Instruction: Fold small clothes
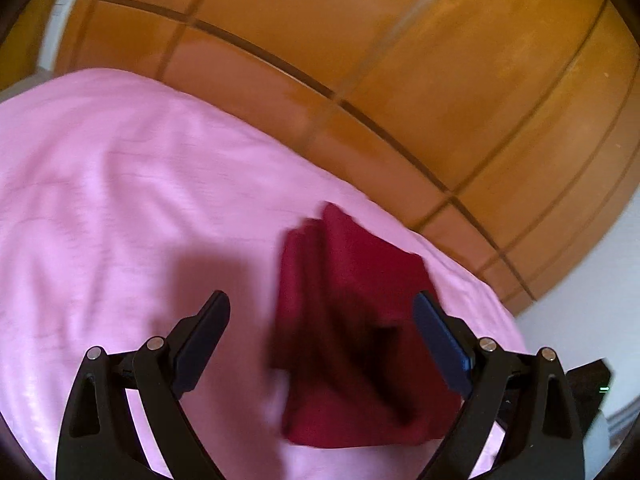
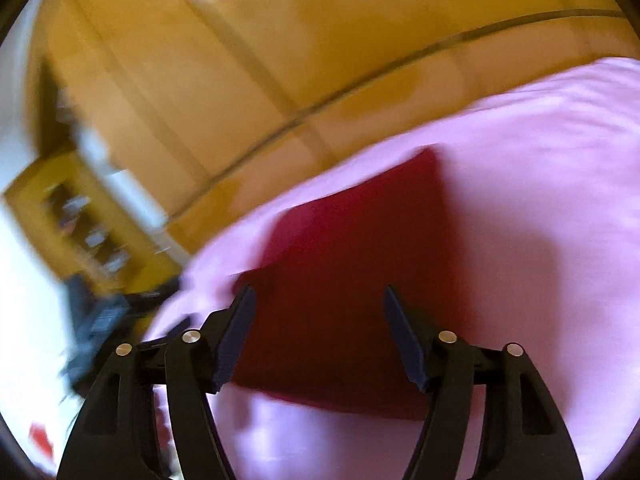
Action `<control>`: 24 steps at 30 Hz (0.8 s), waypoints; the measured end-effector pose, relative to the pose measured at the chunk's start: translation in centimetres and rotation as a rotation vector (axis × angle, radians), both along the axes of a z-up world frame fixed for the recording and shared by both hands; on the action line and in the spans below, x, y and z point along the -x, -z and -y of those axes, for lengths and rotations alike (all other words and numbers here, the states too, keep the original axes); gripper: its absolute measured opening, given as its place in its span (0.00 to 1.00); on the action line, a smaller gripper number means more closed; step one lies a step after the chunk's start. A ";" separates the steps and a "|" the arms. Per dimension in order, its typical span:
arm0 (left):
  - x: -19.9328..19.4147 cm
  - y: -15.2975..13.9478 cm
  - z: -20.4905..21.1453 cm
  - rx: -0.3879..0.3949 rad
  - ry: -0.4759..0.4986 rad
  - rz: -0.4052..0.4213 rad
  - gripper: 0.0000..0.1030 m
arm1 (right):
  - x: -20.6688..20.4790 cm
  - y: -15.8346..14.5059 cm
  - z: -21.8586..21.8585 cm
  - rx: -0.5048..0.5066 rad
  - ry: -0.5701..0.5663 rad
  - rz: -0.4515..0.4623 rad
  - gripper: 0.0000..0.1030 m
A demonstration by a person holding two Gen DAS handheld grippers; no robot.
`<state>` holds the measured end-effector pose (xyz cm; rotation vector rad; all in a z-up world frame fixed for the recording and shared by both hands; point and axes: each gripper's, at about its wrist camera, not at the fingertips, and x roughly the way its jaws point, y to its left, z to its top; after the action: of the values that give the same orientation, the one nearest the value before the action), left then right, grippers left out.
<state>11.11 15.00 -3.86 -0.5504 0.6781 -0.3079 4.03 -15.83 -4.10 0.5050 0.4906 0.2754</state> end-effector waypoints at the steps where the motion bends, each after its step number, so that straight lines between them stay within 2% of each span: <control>1: -0.6 -0.3 1.4 -0.009 0.050 -0.016 0.90 | 0.1 0.2 0.9 0.015 0.048 -0.023 0.69; 3: -1.4 -0.3 4.0 -0.082 0.116 -0.056 0.89 | 0.1 0.7 2.7 0.042 0.137 -0.061 0.69; 4: -1.6 -0.1 5.0 -0.130 0.127 -0.063 0.85 | -0.2 0.9 3.2 0.050 0.157 -0.075 0.70; 5: -1.8 0.2 6.0 -0.183 0.130 -0.064 0.59 | -0.5 1.1 3.4 0.062 0.166 -0.090 0.73; 7: -2.2 1.5 7.6 -0.280 0.151 -0.109 0.17 | -1.4 1.5 3.1 0.120 0.184 -0.123 0.73; 9: -1.9 2.2 7.2 -0.250 0.158 -0.132 0.14 | -2.2 1.6 2.4 0.187 0.173 -0.138 0.73; 12: -0.2 1.3 5.4 -0.238 0.146 -0.076 0.12 | -2.3 1.1 1.6 0.246 0.157 -0.115 0.73; 14: 0.4 1.4 4.6 -0.248 0.145 -0.076 0.12 | -2.2 0.8 0.4 0.289 0.114 -0.088 0.73; 17: -0.1 4.2 4.3 -0.255 0.146 -0.141 0.13 | -2.4 1.7 -2.0 0.442 0.087 -0.105 0.73; 18: -0.1 5.0 4.3 -0.256 0.137 -0.126 0.15 | -2.5 2.4 -2.5 0.466 0.081 -0.117 0.73; 20: 0.0 5.2 4.8 -0.288 0.130 -0.071 0.16 | -2.8 3.2 -2.0 0.413 0.088 -0.119 0.73; 22: 0.2 4.9 5.5 -0.325 0.121 -0.051 0.18 | -3.1 3.5 -1.3 0.356 0.075 -0.129 0.74; 24: 0.4 4.6 5.2 -0.303 0.116 -0.053 0.21 | -2.8 3.5 -0.3 0.288 0.063 -0.143 0.74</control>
<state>10.68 9.83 -8.43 -0.2310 0.7934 -0.2932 6.81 -15.49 -7.63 0.2591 0.6410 0.1058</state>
